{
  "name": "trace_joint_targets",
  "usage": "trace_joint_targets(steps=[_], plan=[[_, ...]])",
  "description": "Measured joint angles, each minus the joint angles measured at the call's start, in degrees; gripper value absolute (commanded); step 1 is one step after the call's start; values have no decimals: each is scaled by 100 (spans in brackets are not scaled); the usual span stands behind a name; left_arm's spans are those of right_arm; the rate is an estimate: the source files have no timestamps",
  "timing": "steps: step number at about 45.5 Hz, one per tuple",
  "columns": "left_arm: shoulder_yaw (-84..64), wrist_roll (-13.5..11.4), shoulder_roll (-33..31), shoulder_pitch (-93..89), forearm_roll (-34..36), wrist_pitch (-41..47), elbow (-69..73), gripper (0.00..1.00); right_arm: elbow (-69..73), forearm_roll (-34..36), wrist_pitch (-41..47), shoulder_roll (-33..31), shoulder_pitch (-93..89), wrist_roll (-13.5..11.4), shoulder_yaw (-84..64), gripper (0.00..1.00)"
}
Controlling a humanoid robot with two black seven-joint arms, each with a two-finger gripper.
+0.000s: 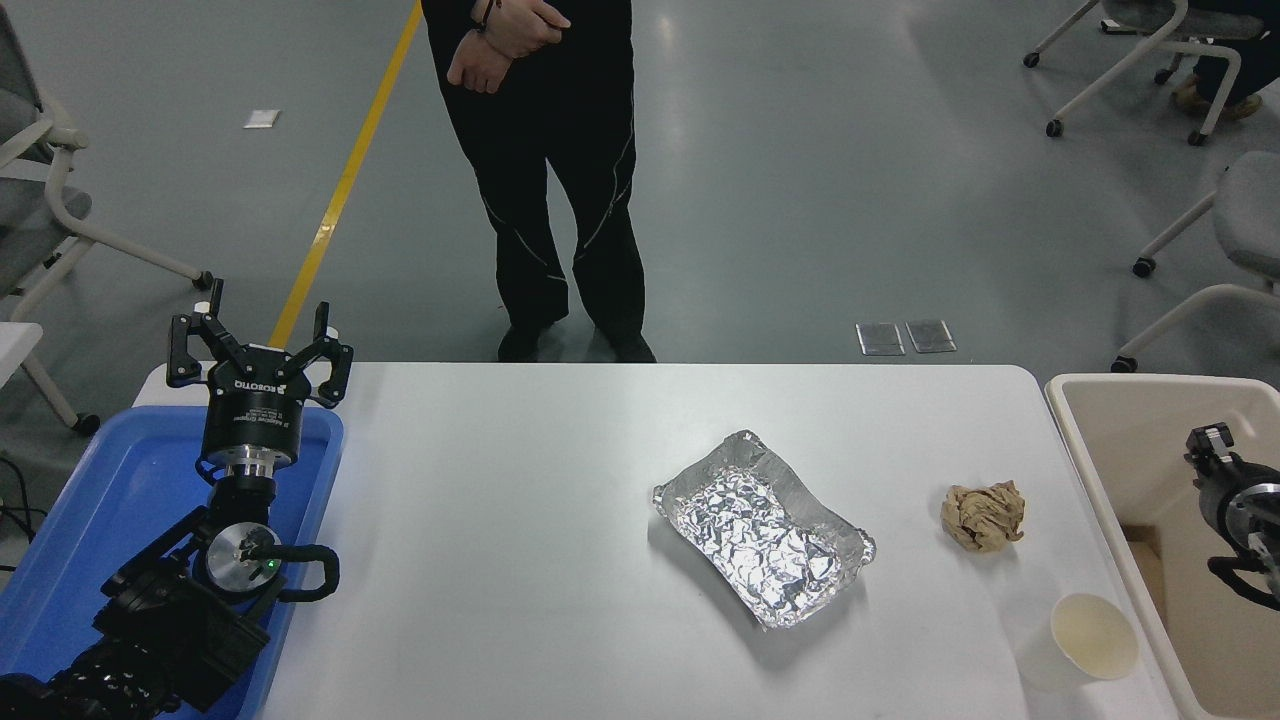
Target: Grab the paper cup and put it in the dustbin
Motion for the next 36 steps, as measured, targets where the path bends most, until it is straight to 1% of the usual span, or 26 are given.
trace_joint_targets(steps=[10,18,27,36], plan=[[8,0,0,0,3,-16,-3,99,1220,-38,15,-740,404,2,34,100],[12,3,0,0,2,-17,-5,99,1793,-100,26,-969,656,2,-14,100],[14,3,0,0,1,-18,-5,99,2113,-143,4,-928,1174,-17,-524,100],[14,5,1,-1,0,-19,-4,99,2199,58,-45,-453,2099,-29,-1974,100]])
